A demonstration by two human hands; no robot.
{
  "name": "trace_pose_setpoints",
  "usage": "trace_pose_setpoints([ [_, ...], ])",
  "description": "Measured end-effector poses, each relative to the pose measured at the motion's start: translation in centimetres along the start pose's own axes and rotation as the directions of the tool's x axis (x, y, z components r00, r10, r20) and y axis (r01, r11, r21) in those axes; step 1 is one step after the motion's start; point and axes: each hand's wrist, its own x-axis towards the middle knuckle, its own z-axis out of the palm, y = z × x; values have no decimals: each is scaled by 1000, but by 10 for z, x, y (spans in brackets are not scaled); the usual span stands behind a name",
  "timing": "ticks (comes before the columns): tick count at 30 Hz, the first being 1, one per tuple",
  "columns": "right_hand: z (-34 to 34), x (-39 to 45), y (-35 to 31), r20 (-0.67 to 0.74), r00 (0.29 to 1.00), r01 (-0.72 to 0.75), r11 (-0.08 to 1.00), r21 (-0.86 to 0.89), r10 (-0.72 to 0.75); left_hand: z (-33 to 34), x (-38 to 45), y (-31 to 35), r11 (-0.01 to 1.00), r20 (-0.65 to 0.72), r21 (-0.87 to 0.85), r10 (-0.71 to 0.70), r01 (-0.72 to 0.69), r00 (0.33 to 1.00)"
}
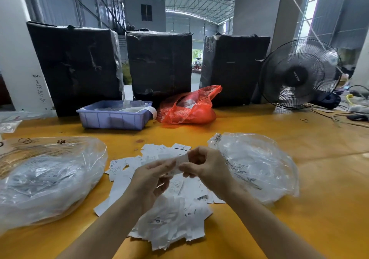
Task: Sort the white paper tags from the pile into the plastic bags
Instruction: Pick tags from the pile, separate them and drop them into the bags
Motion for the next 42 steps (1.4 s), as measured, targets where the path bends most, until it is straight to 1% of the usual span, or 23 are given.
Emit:
trace_pose_setpoints([
  [3, 12, -5, 2, 41, 995, 90, 986, -144, -85, 7, -3, -4, 1000, -23, -15, -1, 1, 1000],
  [5, 16, -6, 3, 85, 992, 104, 973, -206, -88, 11, -4, -6, 997, -69, -66, 20, -25, 997],
  [8, 20, -7, 1, 139, 990, 55, 991, -118, -38, 14, -5, -8, 994, -92, -100, 45, -54, 995],
  [10, 18, -5, 1, 99, 995, 42, 992, -121, -30, 14, -5, -9, 997, -60, -71, 4, -8, 998],
  [12, 13, -2, 1, 73, 997, 48, 984, -169, -36, 12, -5, -6, 999, -27, -23, -35, 34, 999],
  [15, 5, 2, 2, 78, 995, 87, 955, -283, -67, 1, -1, 1, 985, -49, 172, 43, -34, 998],
  [17, 2, 2, 1, 59, 994, 102, 955, -277, -90, -6, 1, 5, 965, -37, 254, 83, -71, 996],
  [20, 2, 3, 2, 14, 991, 130, 945, -300, -132, -10, 2, 3, 964, -16, 252, 87, -80, 996],
  [21, 2, 3, 2, 20, 990, 138, 936, -323, -139, -9, 1, 2, 967, -18, 242, 92, -84, 996],
  [23, 2, 1, -1, 82, 988, 154, 925, -348, -133, -8, 0, 1, 971, -32, 215, 110, -101, 993],
  [25, 3, 0, -2, 177, 977, 169, 931, -325, -116, -7, -1, 0, 978, -56, 181, 117, -105, 992],
  [26, 3, -1, -3, 199, 973, 173, 936, -306, -115, -7, -1, 1, 981, -66, 166, 109, -97, 992],
  [27, 4, -1, -3, 188, 976, 166, 943, -289, -114, -7, 0, 2, 984, -69, 155, 97, -85, 993],
  [30, 2, 1, -1, 43, 998, 55, 983, -175, -48, -7, 0, 4, 984, -45, 172, 55, -47, 997],
  [32, 1, 2, 0, -7, 1000, 5, 999, -51, -5, -7, -2, 4, 978, -34, 207, 40, -32, 999],
  [35, 3, 3, 5, -49, 998, -36, 999, 34, 38, -6, -3, 3, 977, -60, 208, 59, -46, 996],
  [38, 7, 3, 8, -145, 977, -119, 967, 224, 154, -3, -4, 2, 985, -81, 164, 73, -59, 994],
  [39, 8, 2, 8, -177, 969, -125, 961, 246, 172, -3, -4, 2, 986, -81, 157, 74, -60, 994],
  [40, 10, 1, 8, -197, 966, -124, 967, 223, 169, -2, -5, 1, 986, -85, 156, 76, -62, 993],
  [42, 13, -1, 7, -185, 969, -136, 978, 160, 165, -1, -5, -1, 986, -110, 150, 95, -77, 989],
])
